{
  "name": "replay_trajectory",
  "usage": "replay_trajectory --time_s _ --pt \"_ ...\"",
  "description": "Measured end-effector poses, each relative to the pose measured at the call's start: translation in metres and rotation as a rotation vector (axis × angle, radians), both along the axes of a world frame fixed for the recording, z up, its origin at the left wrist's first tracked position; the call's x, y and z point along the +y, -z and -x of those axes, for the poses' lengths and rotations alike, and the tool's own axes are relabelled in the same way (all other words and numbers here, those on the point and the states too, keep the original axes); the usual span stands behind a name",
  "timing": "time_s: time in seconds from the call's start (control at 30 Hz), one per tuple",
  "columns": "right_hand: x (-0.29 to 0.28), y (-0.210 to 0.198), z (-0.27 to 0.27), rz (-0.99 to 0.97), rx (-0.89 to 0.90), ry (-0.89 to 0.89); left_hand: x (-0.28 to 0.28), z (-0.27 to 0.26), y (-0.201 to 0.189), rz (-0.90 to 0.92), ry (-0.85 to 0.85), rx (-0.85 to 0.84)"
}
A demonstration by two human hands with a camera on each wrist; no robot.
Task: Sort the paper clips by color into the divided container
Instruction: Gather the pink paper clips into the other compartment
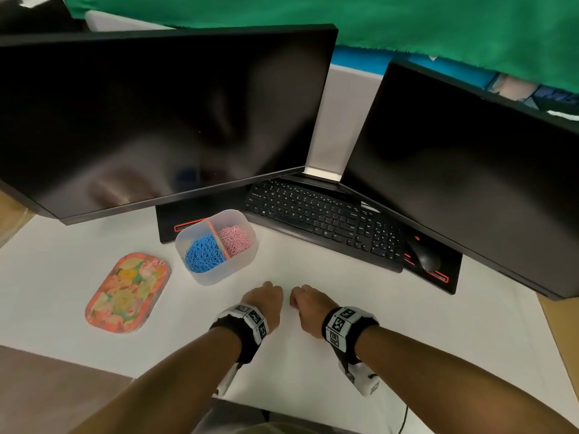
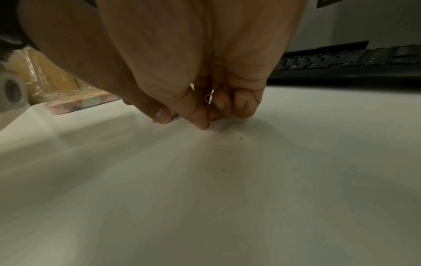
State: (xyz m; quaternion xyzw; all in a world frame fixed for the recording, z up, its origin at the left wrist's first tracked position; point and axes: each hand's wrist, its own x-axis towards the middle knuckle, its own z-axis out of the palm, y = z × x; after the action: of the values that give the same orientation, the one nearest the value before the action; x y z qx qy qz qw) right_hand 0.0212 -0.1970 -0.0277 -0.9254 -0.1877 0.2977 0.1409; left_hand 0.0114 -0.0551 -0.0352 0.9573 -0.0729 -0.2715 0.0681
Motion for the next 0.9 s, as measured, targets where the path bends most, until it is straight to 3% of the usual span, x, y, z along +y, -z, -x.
replay_trajectory --time_s 0.27,0.7,0.8,0.9 --pt "-0.003 0.000 0.005 0.009 -0.008 0.009 0.009 -0.002 -0.007 0.043 -0.116 -0.068" --pt "-0.004 -0.001 0.003 -0.020 0.039 0.068 0.009 0.003 -0.005 0.025 -0.078 -0.038" --pt "0.002 -0.008 -0.003 -0.094 0.096 0.180 0.010 0.000 -0.013 0.208 -0.155 -0.032" --pt "0.017 -0.026 -0.022 -0.230 0.189 0.355 0.015 -0.013 -0.037 0.506 -0.408 -0.083"
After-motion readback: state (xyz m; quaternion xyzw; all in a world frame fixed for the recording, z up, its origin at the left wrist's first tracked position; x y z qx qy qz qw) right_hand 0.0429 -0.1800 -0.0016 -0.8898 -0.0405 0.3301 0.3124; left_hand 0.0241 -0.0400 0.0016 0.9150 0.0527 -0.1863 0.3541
